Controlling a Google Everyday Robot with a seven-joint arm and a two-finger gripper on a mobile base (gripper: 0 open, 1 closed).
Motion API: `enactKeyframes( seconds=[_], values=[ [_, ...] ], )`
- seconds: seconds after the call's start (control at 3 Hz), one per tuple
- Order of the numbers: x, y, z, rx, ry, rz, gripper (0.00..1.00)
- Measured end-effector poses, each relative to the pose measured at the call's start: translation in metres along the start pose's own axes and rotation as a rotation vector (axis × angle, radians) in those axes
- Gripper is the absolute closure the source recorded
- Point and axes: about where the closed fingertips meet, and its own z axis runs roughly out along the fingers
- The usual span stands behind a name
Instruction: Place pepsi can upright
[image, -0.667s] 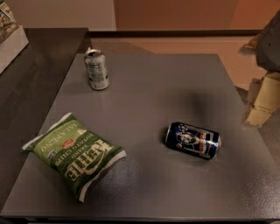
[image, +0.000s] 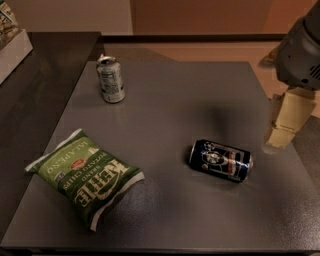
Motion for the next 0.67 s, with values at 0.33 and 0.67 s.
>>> enactKeyframes(
  seconds=[0.33,0.67],
  values=[
    [-0.024,0.013,0.022,-0.059,0.011,-0.010,0.00],
    [-0.042,0.026,0.046,-0.095,0.042,0.011,0.00]
  ],
)
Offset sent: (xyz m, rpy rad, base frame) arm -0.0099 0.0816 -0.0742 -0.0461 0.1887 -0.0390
